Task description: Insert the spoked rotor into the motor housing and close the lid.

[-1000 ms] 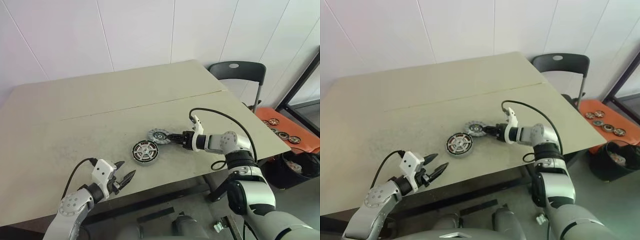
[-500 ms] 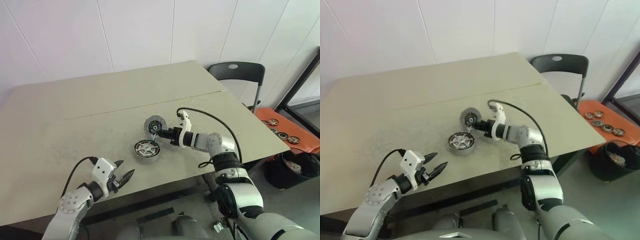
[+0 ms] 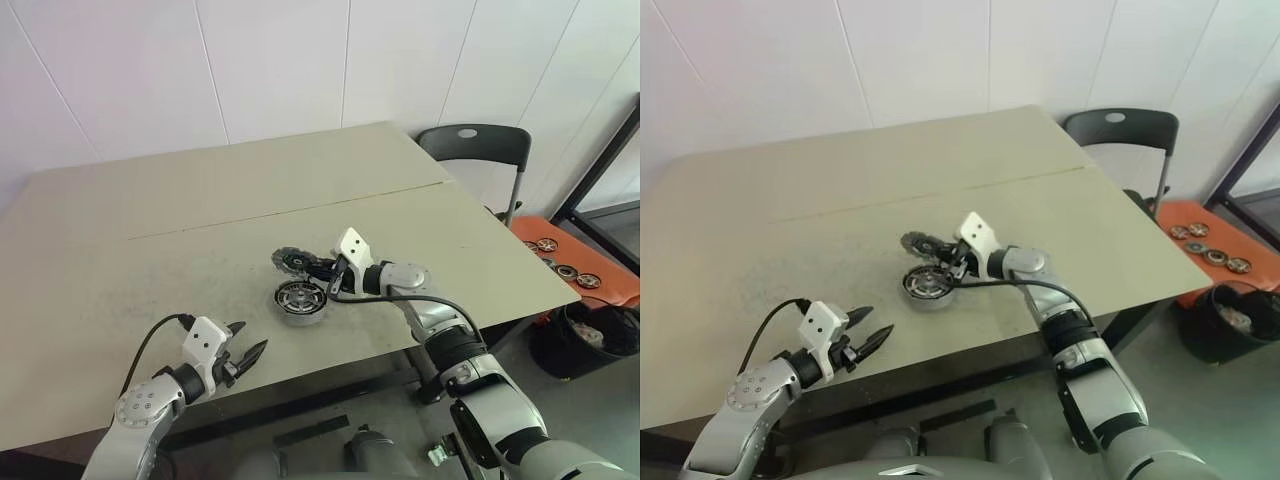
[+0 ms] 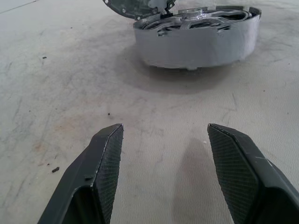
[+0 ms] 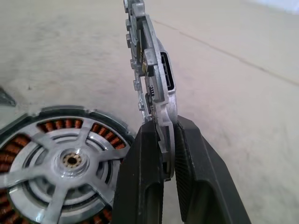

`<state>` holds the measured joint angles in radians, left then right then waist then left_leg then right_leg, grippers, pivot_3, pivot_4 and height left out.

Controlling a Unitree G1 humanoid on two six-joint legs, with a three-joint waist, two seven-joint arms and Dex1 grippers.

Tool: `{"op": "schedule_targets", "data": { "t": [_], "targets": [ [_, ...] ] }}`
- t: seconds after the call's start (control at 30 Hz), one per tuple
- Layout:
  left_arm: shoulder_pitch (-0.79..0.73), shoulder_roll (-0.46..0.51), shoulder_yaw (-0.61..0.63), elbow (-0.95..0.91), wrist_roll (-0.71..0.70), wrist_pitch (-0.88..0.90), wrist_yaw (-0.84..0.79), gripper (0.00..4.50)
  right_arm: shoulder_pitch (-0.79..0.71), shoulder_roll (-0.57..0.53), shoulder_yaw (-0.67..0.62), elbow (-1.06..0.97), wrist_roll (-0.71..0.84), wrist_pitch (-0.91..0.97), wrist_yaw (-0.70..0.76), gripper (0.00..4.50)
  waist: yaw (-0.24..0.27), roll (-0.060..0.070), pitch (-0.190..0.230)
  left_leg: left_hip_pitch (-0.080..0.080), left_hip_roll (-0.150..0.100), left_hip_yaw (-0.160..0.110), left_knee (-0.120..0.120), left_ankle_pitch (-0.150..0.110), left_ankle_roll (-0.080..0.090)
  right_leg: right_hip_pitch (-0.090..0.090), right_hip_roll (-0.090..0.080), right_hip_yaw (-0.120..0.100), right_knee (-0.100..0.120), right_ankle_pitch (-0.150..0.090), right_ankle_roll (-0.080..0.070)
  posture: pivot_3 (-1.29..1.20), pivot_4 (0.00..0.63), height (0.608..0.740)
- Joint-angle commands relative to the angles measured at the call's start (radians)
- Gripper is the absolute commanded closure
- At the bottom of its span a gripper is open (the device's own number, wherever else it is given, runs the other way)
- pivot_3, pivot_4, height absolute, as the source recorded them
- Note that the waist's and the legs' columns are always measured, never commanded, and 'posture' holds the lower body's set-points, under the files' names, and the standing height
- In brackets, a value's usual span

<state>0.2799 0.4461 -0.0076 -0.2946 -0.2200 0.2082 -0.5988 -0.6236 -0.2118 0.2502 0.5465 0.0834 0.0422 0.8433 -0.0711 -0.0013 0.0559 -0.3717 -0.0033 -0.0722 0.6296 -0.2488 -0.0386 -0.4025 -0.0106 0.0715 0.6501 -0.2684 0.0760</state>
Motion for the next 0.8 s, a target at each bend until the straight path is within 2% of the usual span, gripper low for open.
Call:
{"op": "schedule_targets", "data": {
  "t": [0.03, 0.33, 0.47, 0.6, 0.8],
  "targets": [
    [-0.011, 0.013, 0.01, -0.018, 0.009, -0.008, 0.003, 1.43, -0.005, -0.012, -0.026, 0.019, 0.005, -0.102, 0.031, 4.45, 0.002, 0.0, 0.0, 0.0, 0.0, 0.0, 0.0, 0.0, 0.0, 0.0, 0.0, 0.0, 0.0, 0.0, 0.0, 0.0, 0.0, 0.74],
    [-0.02, 0.022, 0.011, -0.008, 0.017, -0.003, -0.004, 1.43, -0.004, -0.006, -0.082, 0.123, 0.053, -0.29, 0.106, 4.45, 0.001, 0.0, 0.0, 0.0, 0.0, 0.0, 0.001, 0.0, 0.0, 0.001, 0.0, 0.0, 0.0, 0.0, 0.0, 0.0, 0.0, 0.74],
    [-0.018, 0.024, 0.009, -0.004, 0.02, -0.005, -0.003, 1.43, 0.014, -0.02, -0.08, 0.136, 0.068, -0.312, 0.192, 4.45, 0.002, 0.0, 0.0, 0.0, 0.0, 0.0, 0.0, 0.0, 0.0, 0.001, 0.0, 0.0, 0.0, 0.0, 0.0, 0.0, 0.0, 0.74],
    [-0.02, 0.021, 0.003, -0.002, 0.023, -0.003, 0.0, 1.43, 0.015, -0.041, -0.067, 0.165, 0.025, -0.469, 0.213, 4.45, 0.001, 0.0, 0.0, 0.001, 0.0, 0.0, 0.0, 0.0, 0.0, 0.001, 0.0, 0.0, 0.0, 0.002, -0.004, 0.0, 0.0, 0.74],
    [-0.031, 0.02, -0.001, 0.0, 0.022, 0.001, 0.0, 1.43, -0.005, -0.053, -0.046, 0.228, -0.036, -0.601, 0.208, 4.45, 0.001, 0.0, 0.0, 0.003, 0.0, 0.0, 0.0, 0.0, 0.0, 0.004, 0.0, 0.0, 0.0, 0.002, -0.004, 0.0, 0.0, 0.74]
  ]
}}
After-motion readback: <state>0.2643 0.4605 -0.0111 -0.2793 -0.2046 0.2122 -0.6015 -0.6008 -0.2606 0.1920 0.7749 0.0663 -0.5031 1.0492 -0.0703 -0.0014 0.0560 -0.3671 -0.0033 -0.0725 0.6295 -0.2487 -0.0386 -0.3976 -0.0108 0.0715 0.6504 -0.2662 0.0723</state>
